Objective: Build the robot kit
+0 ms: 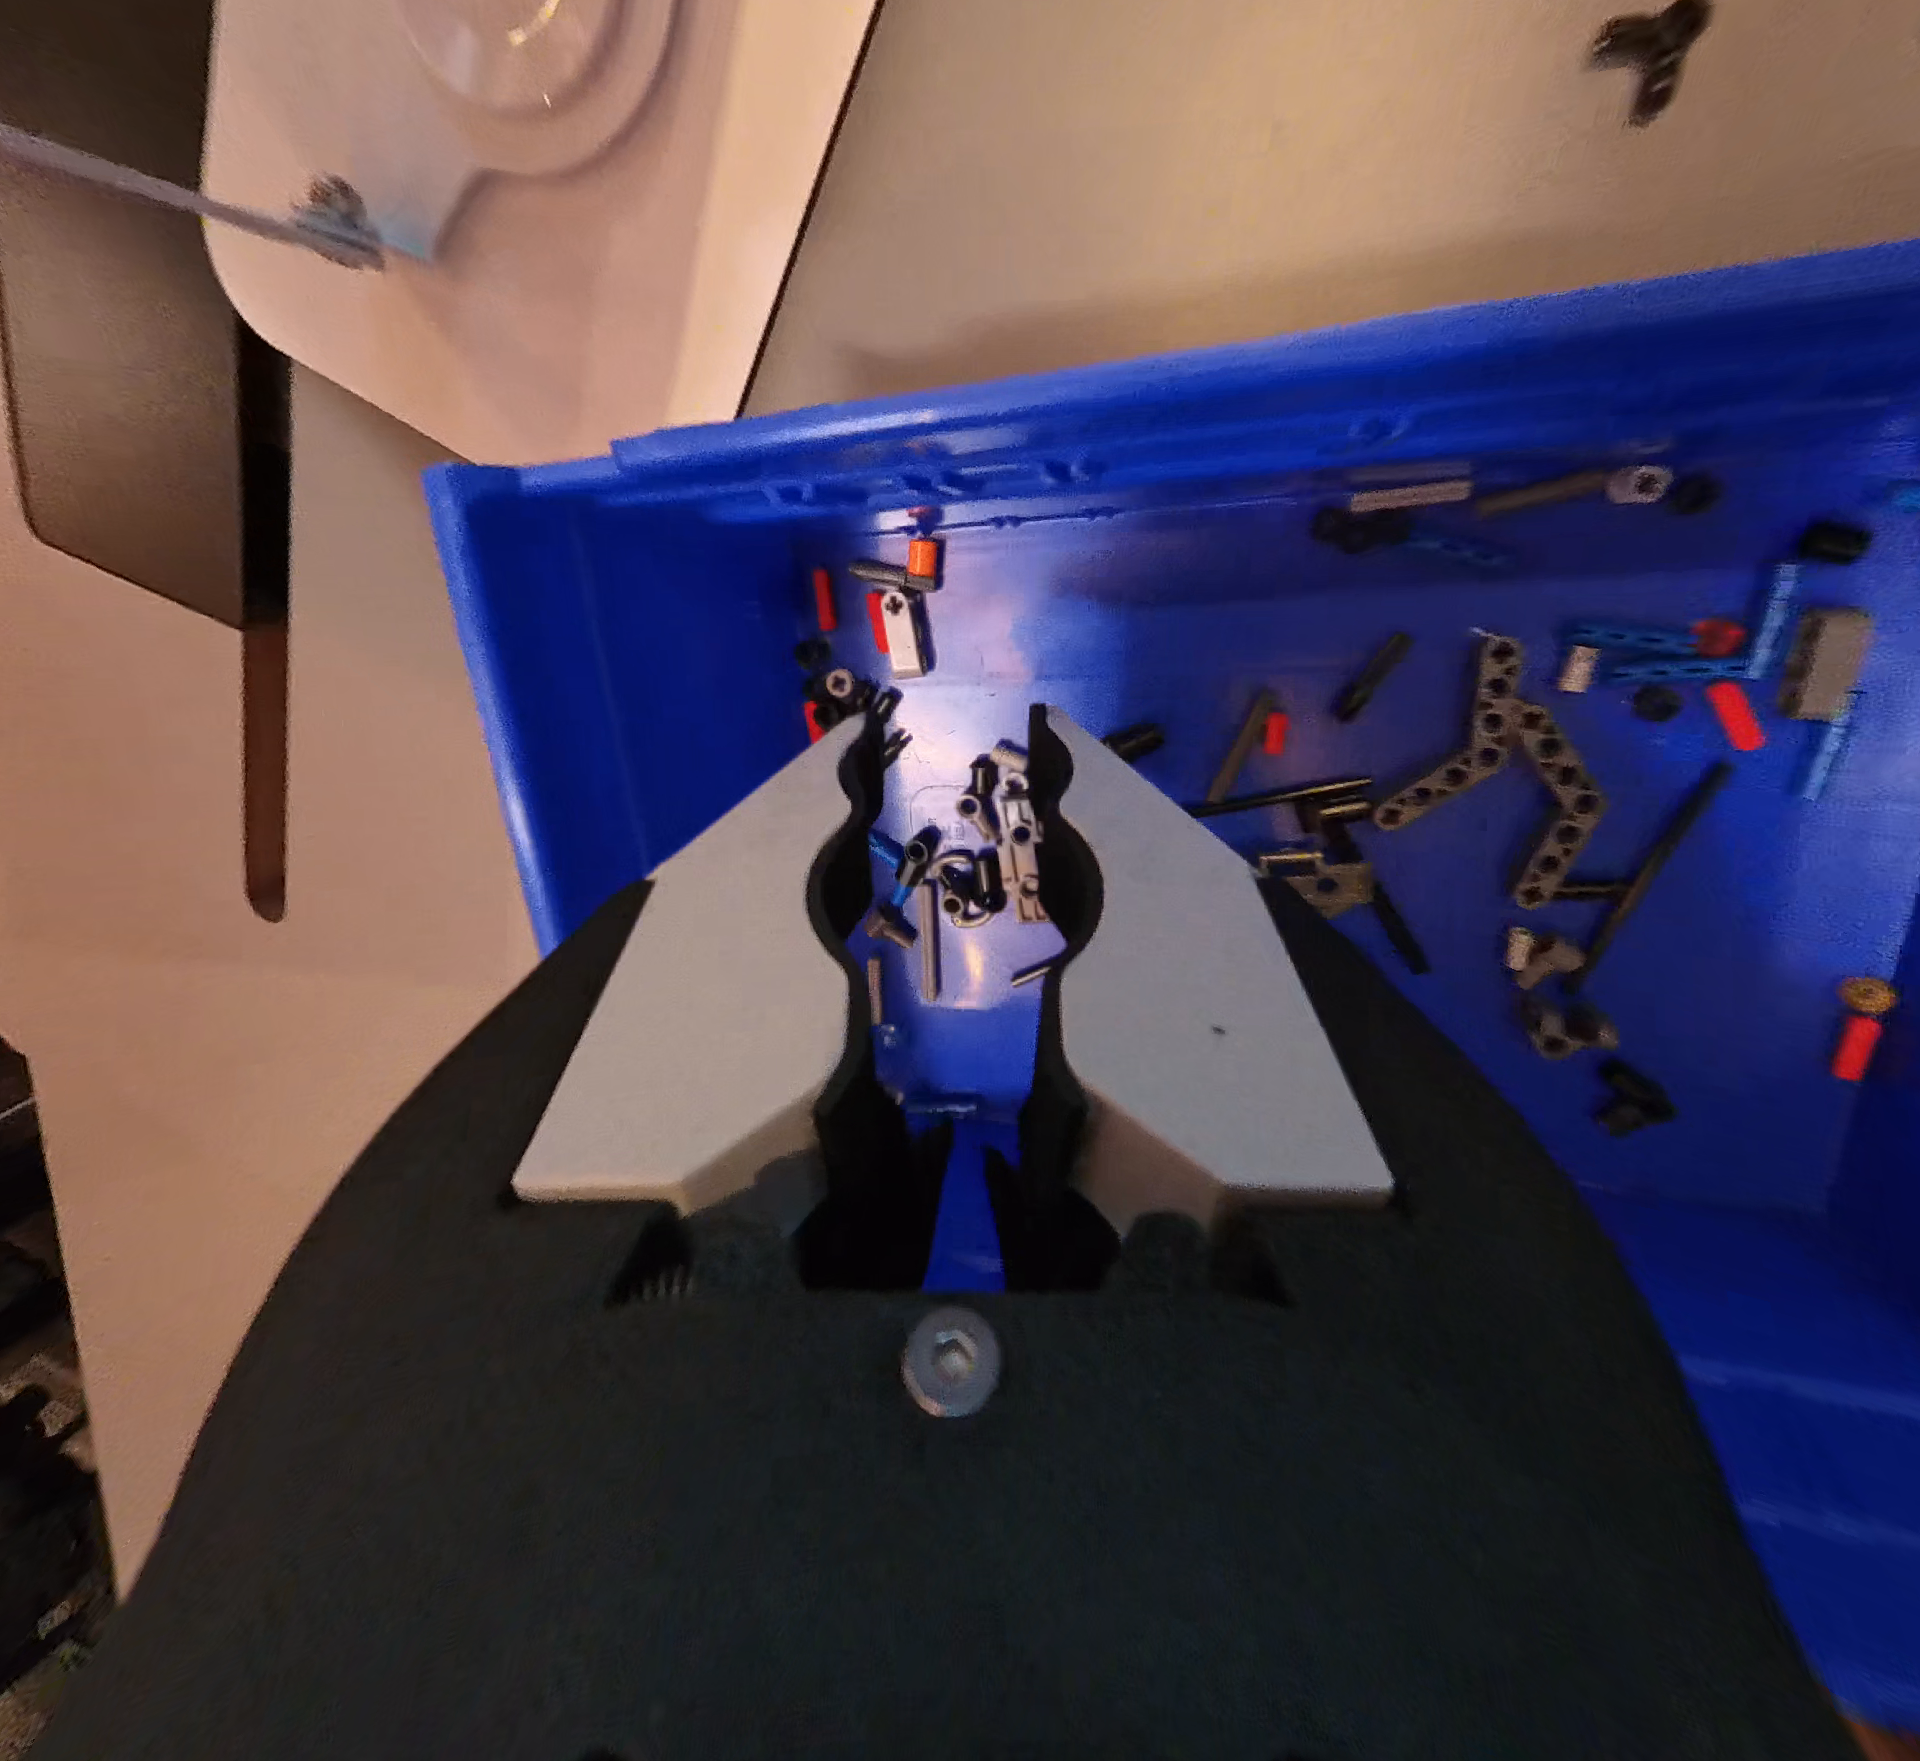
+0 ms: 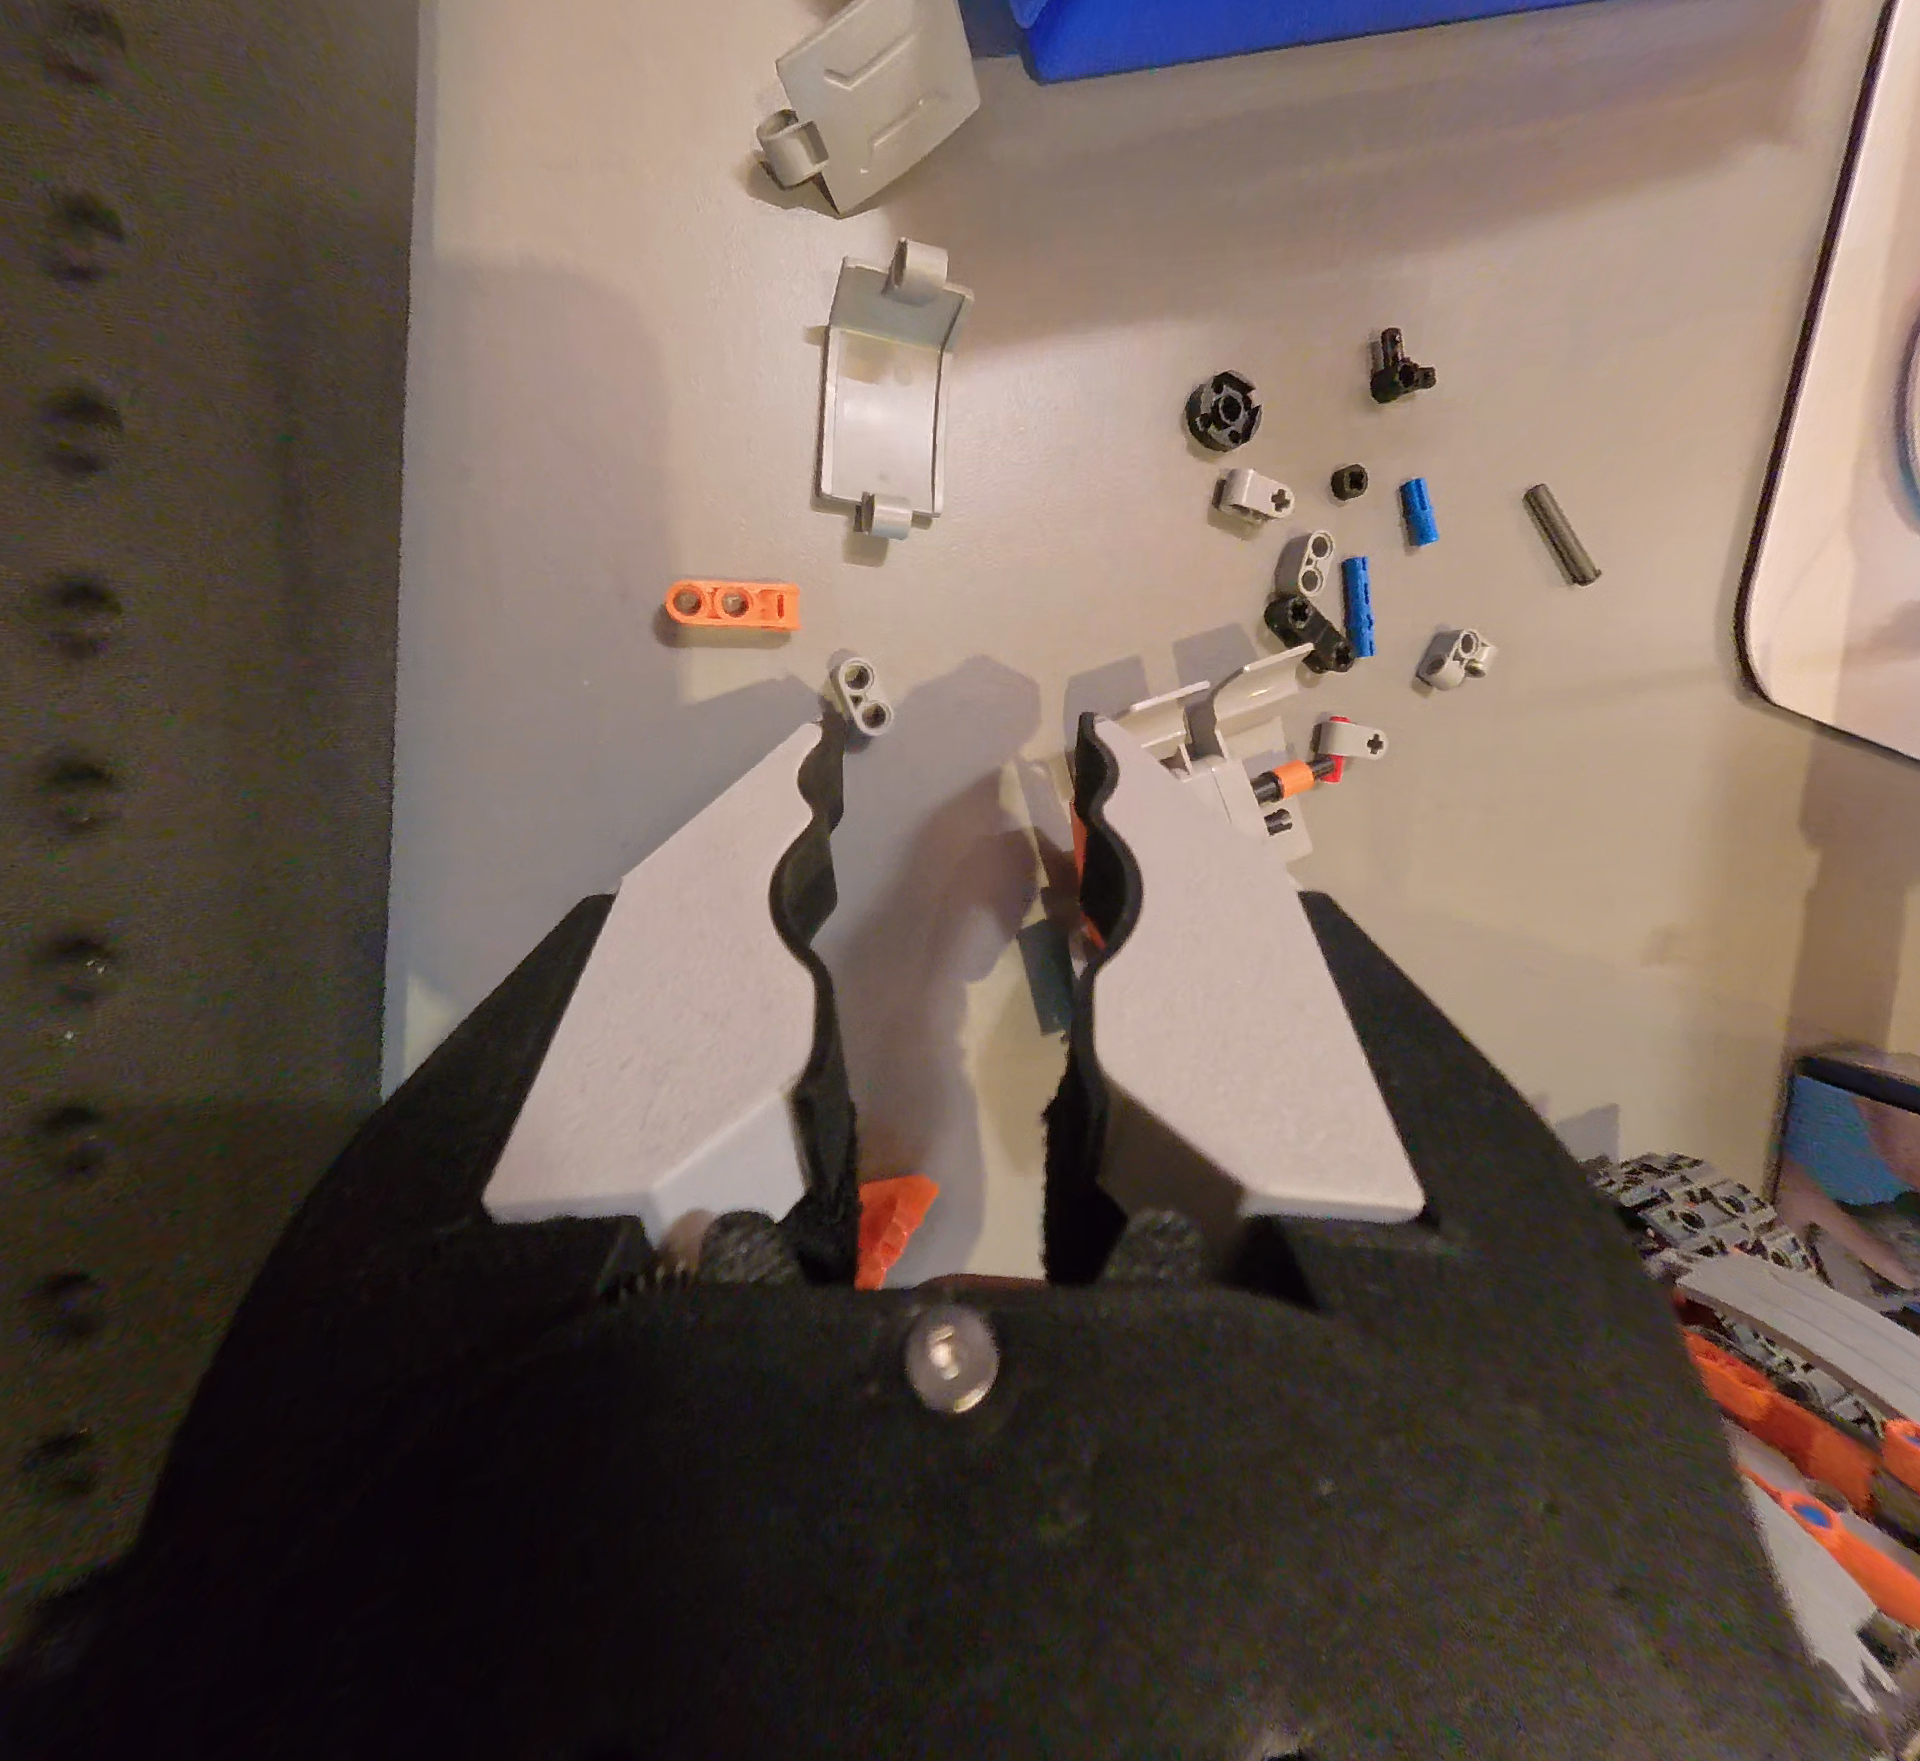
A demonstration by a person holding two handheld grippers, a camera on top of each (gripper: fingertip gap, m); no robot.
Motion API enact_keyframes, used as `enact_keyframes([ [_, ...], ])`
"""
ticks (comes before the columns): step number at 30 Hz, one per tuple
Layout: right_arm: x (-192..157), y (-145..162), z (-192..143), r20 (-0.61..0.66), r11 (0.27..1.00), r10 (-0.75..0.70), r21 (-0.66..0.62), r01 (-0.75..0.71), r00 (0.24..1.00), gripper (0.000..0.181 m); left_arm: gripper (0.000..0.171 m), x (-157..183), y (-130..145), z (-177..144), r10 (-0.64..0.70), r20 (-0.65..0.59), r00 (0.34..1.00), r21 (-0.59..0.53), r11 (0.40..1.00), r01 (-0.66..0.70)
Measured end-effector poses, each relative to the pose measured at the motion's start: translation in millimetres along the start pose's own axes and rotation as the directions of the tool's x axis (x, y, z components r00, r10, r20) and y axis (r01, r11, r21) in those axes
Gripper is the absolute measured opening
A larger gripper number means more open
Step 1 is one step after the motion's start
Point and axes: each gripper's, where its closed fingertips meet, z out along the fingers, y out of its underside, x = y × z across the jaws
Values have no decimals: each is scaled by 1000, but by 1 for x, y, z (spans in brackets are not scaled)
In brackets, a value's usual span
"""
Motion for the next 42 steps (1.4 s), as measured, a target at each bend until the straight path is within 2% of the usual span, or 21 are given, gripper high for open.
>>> enact_keyframes([
  [6, 0, 1, 0, 1, 1000, 0, -3, 0, 1000, 42, 27, -5, 8, 43, -27, -38, 999, -53, 998, 25],
  [11, 0, 0, -2, -3, 1000, -1, 5, 1, 1000, 43, 24, -6, 12, 64, -12, -36, 999, -96, 995, 8],
  [12, 0, 0, -2, -2, 1000, -1, 4, 1, 1000, 42, 12, -3, 13, 66, -14, -62, 998, -98, 995, 8],
  [14, 0, 1, -1, -3, 1000, 0, 1, 0, 1000, 42, 0, 1, 12, 67, -24, -86, 996, -80, 997, 17],
  [25, 0, 0, -2, -8, 1000, -6, -1, 6, 1000, 42, 0, 10, 15, 52, -20, -102, 995, -64, 998, 13],
  [27, 0, 0, -2, -9, 1000, -6, -3, 6, 1000, 43, 20, 11, 15, 53, -47, -124, 991, -69, 997, 38],
  [30, 1, 0, -2, -10, 1000, -6, 0, 6, 1000, 42, 27, 10, 19, 60, -57, -129, 990, -98, 994, 44],
  [32, 1, 0, -2, -10, 1000, -5, -1, 5, 1000, 42, 20, 10, 14, 61, -65, -145, 987, -80, 995, 54],
  [34, 1, 0, -2, -9, 1000, -4, -2, 4, 1000, 42, 1, 14, 13, 62, -55, -168, 984, -76, 996, 43],
  [42, 1, 0, -2, -9, 1000, -4, -2, 4, 1000, 42, 0, 24, 13, 60, -16, -183, 983, -72, 997, 3],
])
